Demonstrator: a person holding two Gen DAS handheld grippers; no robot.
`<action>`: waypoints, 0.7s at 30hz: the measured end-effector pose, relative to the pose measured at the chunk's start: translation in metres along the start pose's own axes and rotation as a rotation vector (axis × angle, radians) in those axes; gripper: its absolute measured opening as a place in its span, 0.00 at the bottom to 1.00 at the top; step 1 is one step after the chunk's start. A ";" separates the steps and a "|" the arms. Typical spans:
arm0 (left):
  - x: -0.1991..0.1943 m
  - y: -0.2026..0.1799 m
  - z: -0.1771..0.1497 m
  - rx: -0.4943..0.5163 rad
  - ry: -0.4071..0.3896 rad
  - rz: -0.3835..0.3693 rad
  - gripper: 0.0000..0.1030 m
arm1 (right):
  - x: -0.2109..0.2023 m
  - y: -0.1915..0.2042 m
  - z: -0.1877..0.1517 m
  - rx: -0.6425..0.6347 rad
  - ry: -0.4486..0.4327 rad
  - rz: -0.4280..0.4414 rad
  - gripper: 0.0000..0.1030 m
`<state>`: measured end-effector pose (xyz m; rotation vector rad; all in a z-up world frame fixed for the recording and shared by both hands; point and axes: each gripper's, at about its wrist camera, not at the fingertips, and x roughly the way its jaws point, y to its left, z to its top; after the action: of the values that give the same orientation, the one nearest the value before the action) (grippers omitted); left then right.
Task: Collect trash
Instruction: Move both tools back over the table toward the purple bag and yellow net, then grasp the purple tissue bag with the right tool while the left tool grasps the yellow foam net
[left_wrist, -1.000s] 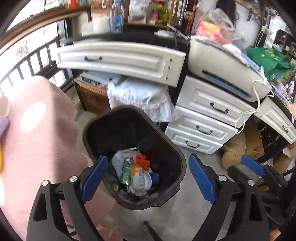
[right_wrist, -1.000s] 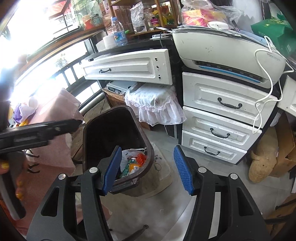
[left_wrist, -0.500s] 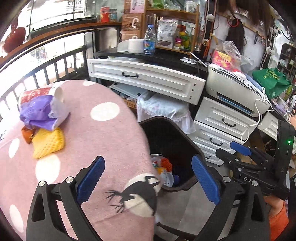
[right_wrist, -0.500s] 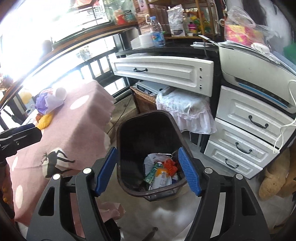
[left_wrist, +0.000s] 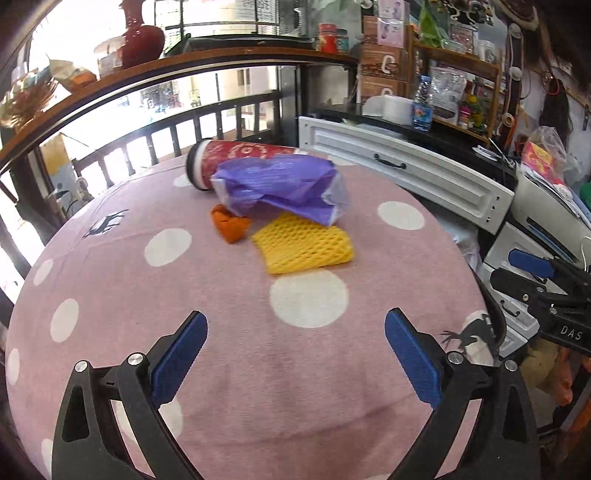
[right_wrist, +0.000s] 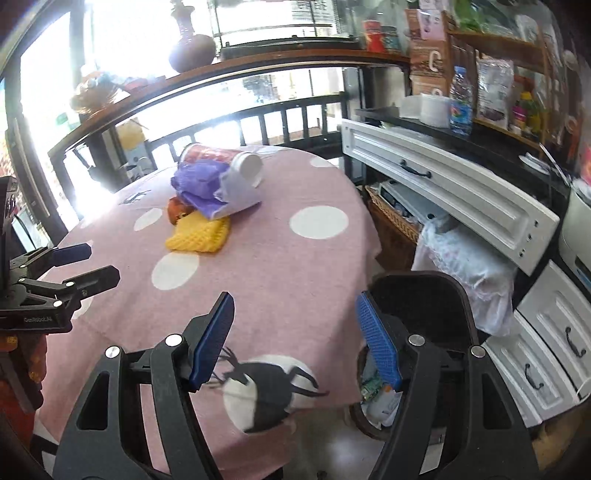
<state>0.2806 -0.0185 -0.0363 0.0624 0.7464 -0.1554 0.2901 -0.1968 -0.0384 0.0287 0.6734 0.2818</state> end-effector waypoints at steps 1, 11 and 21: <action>-0.002 0.009 -0.002 -0.011 -0.002 0.010 0.93 | 0.004 0.010 0.006 -0.030 0.004 0.014 0.67; -0.014 0.071 -0.017 -0.068 -0.003 0.053 0.94 | 0.056 0.086 0.068 -0.271 0.025 0.088 0.66; -0.011 0.094 -0.021 -0.095 0.012 0.029 0.94 | 0.115 0.104 0.116 -0.417 0.086 0.090 0.66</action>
<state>0.2735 0.0782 -0.0440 -0.0161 0.7631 -0.0924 0.4219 -0.0585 -0.0055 -0.3540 0.6885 0.5076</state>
